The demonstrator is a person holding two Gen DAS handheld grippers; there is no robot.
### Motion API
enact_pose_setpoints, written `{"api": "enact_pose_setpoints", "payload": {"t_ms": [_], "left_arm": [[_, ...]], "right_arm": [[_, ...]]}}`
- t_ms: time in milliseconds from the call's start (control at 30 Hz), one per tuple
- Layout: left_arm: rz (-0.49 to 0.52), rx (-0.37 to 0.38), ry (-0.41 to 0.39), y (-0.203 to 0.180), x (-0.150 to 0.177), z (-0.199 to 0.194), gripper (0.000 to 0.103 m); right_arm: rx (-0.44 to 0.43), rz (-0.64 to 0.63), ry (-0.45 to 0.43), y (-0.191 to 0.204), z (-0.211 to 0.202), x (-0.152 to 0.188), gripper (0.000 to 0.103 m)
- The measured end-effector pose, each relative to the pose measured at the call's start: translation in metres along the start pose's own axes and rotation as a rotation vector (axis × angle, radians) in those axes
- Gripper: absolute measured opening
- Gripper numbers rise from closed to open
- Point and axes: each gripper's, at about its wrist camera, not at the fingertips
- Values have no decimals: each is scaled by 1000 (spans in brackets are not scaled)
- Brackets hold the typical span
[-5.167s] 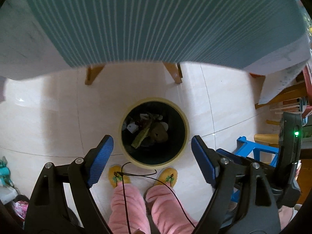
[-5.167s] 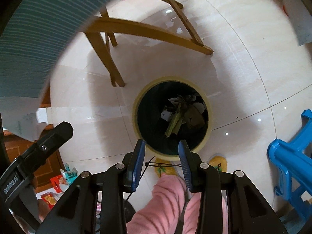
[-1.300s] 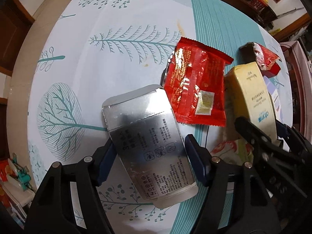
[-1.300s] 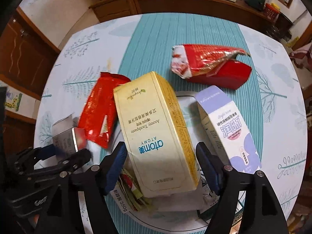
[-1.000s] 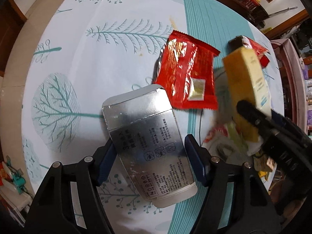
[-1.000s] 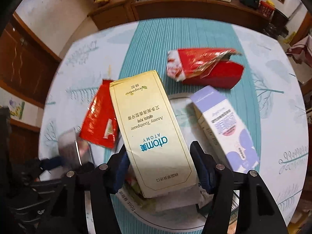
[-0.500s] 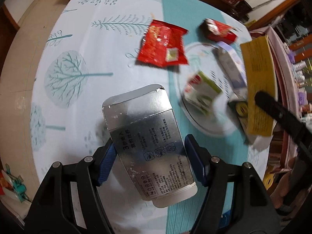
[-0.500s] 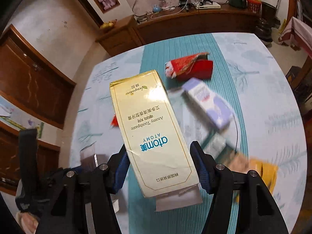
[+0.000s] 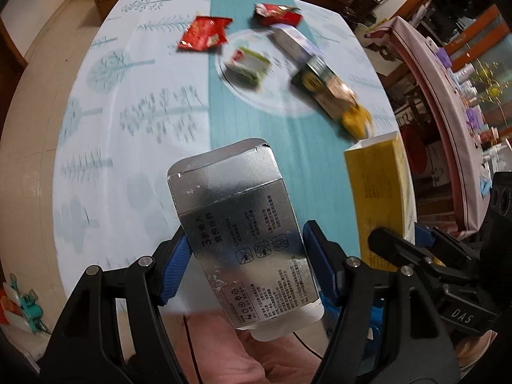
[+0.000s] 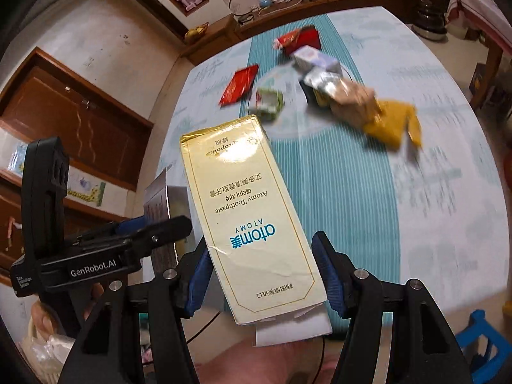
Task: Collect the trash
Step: 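Carry the silver box and yellow toothpaste box over the black bin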
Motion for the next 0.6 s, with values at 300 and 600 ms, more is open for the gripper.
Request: {"api": "enact_pose_setpoints", "payload": {"t_ms": [300,600], "left_arm": [[-22,12,24,-14,123,-5,66],[10,-38,110,-23,207,29,66]], "right_arm": [[-9,-36,47,1,-45,112,61],[-33,58,137,-20,-39,223,61]]}}
Point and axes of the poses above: each gripper's, at about its wrist camera, not at the fingertips, and z roughly the way its jaws point, y to its left, x to its underside, and after that the axes turned 14 degrees about -z, right-handed
